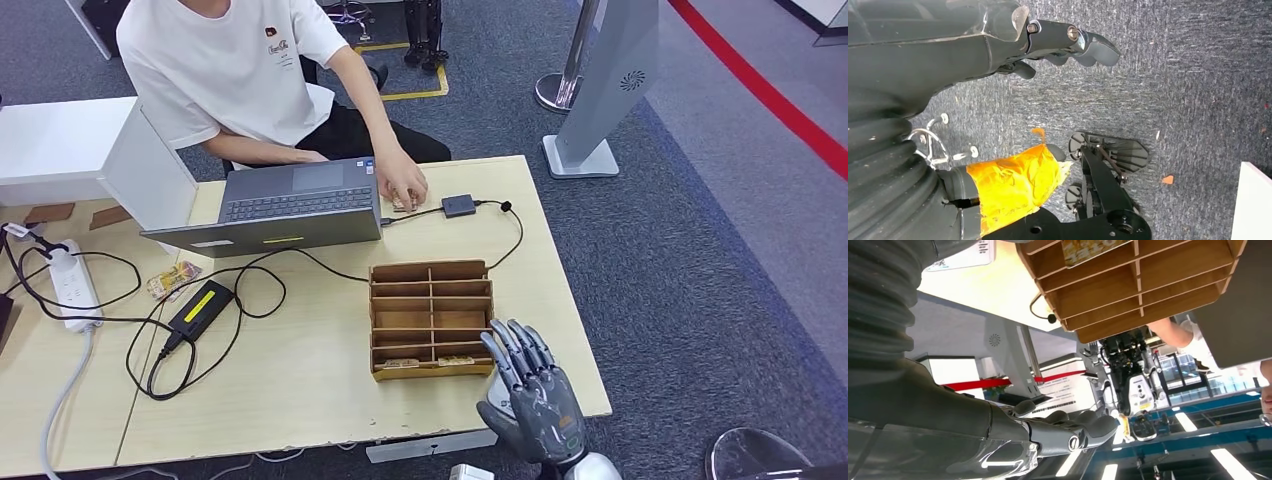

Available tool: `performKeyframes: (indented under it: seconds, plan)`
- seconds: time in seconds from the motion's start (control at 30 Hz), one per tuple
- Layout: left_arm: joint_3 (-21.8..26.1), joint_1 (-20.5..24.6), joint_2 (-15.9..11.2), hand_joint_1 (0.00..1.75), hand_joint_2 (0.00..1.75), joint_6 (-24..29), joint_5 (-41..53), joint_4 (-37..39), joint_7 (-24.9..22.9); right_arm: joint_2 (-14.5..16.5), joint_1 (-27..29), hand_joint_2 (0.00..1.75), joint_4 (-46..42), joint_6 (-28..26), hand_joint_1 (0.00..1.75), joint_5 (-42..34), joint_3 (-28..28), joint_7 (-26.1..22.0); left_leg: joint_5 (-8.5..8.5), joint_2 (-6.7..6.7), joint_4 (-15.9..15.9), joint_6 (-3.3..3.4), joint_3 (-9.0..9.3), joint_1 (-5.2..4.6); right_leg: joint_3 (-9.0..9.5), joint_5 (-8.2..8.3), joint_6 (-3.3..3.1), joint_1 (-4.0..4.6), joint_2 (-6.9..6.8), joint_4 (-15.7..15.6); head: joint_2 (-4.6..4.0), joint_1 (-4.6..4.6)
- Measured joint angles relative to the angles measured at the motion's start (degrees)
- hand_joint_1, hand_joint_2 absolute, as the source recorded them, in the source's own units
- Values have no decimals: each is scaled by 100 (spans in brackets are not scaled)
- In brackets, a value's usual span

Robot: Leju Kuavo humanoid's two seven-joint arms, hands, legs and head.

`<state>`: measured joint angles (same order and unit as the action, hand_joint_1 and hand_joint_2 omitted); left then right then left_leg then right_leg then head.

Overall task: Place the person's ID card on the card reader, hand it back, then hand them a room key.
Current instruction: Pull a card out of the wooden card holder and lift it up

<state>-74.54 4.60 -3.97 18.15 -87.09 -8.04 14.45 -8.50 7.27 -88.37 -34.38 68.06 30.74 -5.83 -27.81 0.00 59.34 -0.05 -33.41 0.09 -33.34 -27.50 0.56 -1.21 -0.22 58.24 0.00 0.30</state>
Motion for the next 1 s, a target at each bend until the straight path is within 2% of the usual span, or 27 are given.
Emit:
performKeyframes:
  seconds: [0.6,1.0]
  plan:
    - [-126,84,-3,0,175,-29,72,0,-57,133,-473,175,834,32,0,148,379,-42,0,0,0,0,-1,0,0,0,0,0,0,1,0,1]
    - [-214,96,-3,0,175,-44,126,0,-61,407,-876,175,1540,-90,0,107,408,-51,2,0,0,-2,0,0,0,1,-2,0,0,1,1,1]
